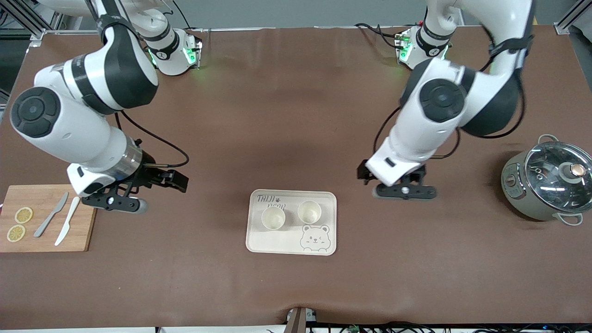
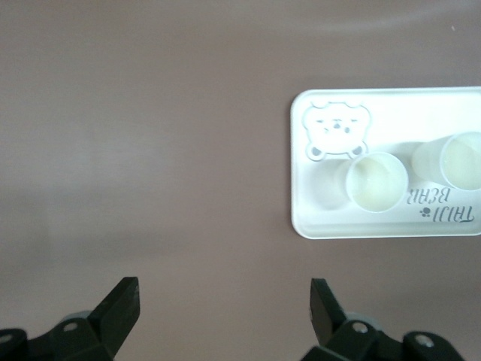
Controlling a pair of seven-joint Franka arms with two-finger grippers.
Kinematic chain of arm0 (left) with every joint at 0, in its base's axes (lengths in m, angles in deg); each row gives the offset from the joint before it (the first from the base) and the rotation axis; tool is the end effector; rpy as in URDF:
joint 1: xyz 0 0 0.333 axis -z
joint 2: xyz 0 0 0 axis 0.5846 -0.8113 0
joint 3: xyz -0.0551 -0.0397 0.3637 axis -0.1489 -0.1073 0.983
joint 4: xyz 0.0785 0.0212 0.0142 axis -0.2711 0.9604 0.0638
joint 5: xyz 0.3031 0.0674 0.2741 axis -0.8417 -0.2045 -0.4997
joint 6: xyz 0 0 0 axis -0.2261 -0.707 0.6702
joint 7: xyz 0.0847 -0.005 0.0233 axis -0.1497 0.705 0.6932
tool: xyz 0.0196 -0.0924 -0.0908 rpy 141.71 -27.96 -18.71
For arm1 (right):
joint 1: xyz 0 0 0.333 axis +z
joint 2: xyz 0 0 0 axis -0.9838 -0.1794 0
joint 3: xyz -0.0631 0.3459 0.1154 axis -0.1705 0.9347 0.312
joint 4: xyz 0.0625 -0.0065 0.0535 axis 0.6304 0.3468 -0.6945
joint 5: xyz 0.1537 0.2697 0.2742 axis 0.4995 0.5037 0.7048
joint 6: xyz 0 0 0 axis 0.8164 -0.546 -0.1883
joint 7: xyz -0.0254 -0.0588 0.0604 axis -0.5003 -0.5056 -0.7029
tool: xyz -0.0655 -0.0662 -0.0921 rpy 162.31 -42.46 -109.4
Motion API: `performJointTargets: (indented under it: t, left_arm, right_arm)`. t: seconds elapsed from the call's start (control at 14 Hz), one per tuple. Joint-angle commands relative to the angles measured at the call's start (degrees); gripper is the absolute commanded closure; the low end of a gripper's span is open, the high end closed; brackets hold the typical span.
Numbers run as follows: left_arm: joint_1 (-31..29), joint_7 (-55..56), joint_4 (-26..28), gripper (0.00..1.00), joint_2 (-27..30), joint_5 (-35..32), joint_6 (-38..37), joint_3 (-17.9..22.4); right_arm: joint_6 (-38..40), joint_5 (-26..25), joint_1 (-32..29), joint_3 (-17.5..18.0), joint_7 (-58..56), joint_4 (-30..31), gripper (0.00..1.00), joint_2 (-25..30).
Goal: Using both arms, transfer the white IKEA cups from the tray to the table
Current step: 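Move both grippers from rest toward the white cups on the tray, then lower the left gripper and the right gripper around the two cups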
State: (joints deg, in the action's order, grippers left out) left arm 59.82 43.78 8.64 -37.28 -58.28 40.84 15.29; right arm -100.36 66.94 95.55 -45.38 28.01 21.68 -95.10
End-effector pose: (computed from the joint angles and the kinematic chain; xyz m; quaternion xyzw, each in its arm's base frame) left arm 0.6647 -0.3488 0.4762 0.9984 -0.0407 0.0376 0.0094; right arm 0.6948 0.2230 0.5417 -0.9962 0.0723 -0.0084 0.0468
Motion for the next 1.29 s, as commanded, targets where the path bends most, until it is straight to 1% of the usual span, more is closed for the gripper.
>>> performJointTargets:
  t: [0.0, 0.07, 0.21, 0.43, 0.57, 0.79, 1.07, 1.21]
  left_arm:
    - [1.17, 0.17, -3.46, 0.00, -4.40, 1.26, 2.14, 0.12]
    - [1.87, 0.17, -3.46, 0.00, -5.63, 1.44, 3.38, 0.12]
    - [2.75, 0.08, -3.99, 0.00, -8.70, 1.44, 5.58, 0.12]
    - [3.37, 0.17, -5.57, 0.00, -12.22, 1.44, 7.95, 0.03]
    - [4.25, 0.26, -6.01, 0.00, -14.07, 1.44, 10.23, 0.12]
    - [5.48, 1.31, -7.41, 0.00, -16.97, 1.44, 14.01, 0.56]
    - [6.54, 1.75, -7.68, 0.00, -19.79, 1.35, 18.50, 1.17]
    - [8.29, 1.75, -8.03, 0.00, -20.84, 1.35, 19.90, 3.09]
  right_arm:
    - [-0.55, 0.23, 2.82, -0.62, 1.81, 0.03, 0.00, -0.80]
    - [-1.16, 0.06, 4.22, -0.71, 3.12, -0.14, 0.00, -2.38]
    - [-6.94, -0.12, 6.16, -0.80, 8.11, 0.03, 0.00, -3.62]
    - [-9.60, -3.36, 9.68, -0.80, 16.12, 0.12, 0.00, -5.90]
    - [-10.74, -3.55, 10.30, -0.71, 19.99, 0.21, 0.00, -6.69]
    - [-10.84, -3.64, 12.06, -0.71, 22.99, 0.82, 0.00, -7.57]
    - [-12.24, -3.64, 12.15, -0.80, 23.70, 1.70, 0.00, -8.10]
    - [-14.51, -3.90, 12.41, -0.89, 25.62, 1.79, 0.00, -8.36]
